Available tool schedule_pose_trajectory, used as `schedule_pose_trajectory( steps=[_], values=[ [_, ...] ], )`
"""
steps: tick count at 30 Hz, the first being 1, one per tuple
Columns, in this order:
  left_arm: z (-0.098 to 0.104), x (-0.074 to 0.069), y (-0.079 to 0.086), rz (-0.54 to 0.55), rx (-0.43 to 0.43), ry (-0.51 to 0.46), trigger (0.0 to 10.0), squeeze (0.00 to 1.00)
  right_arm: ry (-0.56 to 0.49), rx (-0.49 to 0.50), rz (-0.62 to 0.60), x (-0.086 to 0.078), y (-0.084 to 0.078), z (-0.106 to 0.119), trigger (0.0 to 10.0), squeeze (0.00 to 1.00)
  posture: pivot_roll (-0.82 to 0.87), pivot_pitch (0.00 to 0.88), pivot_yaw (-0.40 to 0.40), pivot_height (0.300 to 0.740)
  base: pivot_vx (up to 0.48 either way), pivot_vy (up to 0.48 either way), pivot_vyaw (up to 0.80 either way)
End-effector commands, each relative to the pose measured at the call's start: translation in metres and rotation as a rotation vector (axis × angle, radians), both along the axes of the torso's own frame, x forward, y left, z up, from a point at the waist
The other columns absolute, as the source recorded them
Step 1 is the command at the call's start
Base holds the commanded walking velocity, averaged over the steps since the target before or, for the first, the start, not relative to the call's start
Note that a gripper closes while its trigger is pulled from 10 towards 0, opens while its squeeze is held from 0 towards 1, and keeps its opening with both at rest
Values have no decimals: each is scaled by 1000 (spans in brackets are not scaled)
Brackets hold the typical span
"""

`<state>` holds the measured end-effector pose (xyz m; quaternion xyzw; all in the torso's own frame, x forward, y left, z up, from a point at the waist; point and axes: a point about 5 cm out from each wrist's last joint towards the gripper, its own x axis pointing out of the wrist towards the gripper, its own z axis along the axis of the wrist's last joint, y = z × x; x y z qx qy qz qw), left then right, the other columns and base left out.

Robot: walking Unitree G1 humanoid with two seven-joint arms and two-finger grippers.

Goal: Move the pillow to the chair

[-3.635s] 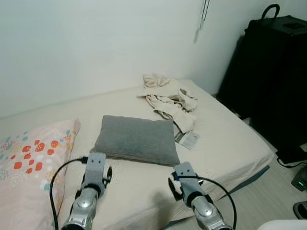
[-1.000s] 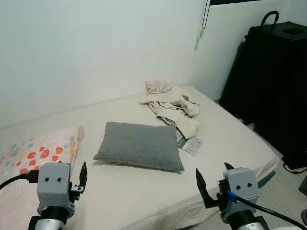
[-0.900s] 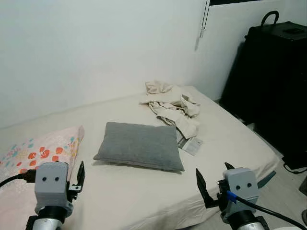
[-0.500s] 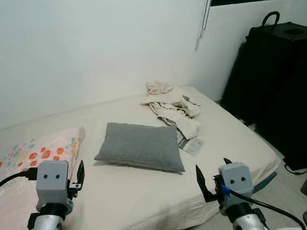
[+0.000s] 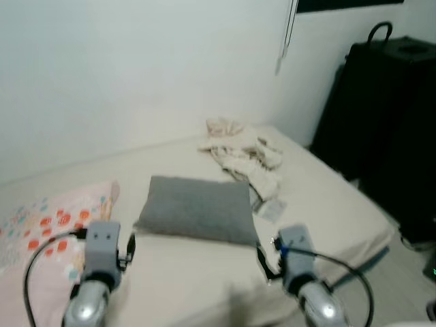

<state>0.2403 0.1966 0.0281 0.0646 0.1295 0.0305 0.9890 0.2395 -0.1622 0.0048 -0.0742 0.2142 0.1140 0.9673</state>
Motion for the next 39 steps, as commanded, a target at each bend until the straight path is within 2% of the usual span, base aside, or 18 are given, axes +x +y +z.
schedule_pose_trajectory(
  steps=[1, 2, 3, 6, 9, 10, 12, 13, 14, 15, 19, 22, 24, 28, 30, 32, 39],
  values=[
    [-13, 2, -11, -54, 24, 52, 10000, 0, 32, -19, 17, 2, 2, -9, 10000, 0, 22, 14, 16, 740, 0, 0, 0],
    [-20, 3, -17, -93, 41, 84, 10000, 0, 55, -42, 20, 3, 2, -14, 10000, 0, 22, 13, 12, 740, 0, 0, 0],
    [-20, 3, -17, -93, 41, 84, 10000, 0, 55, -42, 20, 3, 2, -14, 10000, 0, 22, 13, 12, 740, 0, 0, 0],
    [-30, 5, -31, -124, 0, 130, 10000, 0, 87, -22, -55, 8, 0, -21, 10000, 0, 10, 7, 14, 740, 0, 0, 0],
    [-38, 5, -44, -177, -11, 160, 10000, 0, 116, 0, -75, 8, 6, -29, 10000, 0, 8, 4, 17, 740, 0, 0, 0],
    [-38, 5, -44, -177, -11, 160, 10000, 0, 116, 0, -75, 8, 6, -29, 10000, 0, 8, 4, 17, 740, 0, 0, 0],
    [-48, 3, -45, -166, -27, 207, 10000, 0, 185, -9, -12, 3, 16, -40, 10000, 0, 16, 0, 18, 740, 0, 0, 0],
    [-52, 3, -43, -151, -36, 223, 10000, 0, 232, -2, -6, 1, 17, -46, 10000, 0, 17, 0, 18, 740, 0, 0, 0],
    [-52, 3, -43, -151, -36, 223, 10000, 0, 232, -2, -6, 1, 17, -46, 10000, 0, 17, 0, 18, 740, 0, 0, 0],
    [-56, 2, -40, -132, -53, 242, 10000, 0, 302, 29, -18, -4, 16, -53, 10000, 0, 19, 0, 19, 740, 0, 0, 0],
    [-61, 0, -45, -164, -83, 284, 10000, 0, 364, 58, 4, -11, 20, -59, 10000, 0, 32, 0, 11, 740, 0, 0, 0],
    [-66, -3, -48, -187, -88, 324, 10000, 0, 399, 44, 49, -16, 24, -64, 10000, 0, 37, 0, 6, 740, 0, 0, 0],
    [-73, -7, -51, -195, -113, 390, 10000, 0, 482, 18, 68, -24, 25, -71, 10000, 0, 39, 0, 3, 740, 0, 0, 0],
    [-76, -8, -52, -203, -119, 429, 10000, 0, 558, -9, 75, -32, 24, -77, 10000, 0, 34, 0, 7, 740, 0, 0, 0],
    [-82, -11, -49, -181, -84, 497, 10000, 0, 647, -24, 49, -41, 20, -84, 10000, 0, 35, 0, 7, 740, 0, 0, 0],
    [-83, -11, -47, -167, -68, 513, 10000, 0, 666, -16, 39, -43, 20, -85, 10000, 0, 36, 0, 8, 740, 0, 0, 0],
    [-87, -13, -52, -234, -6, 553, 10000, 0, 704, 8, 22, -46, 19, -87, 10000, 0, 38, 0, 9, 740, 0, 0, 0]
  ],
)
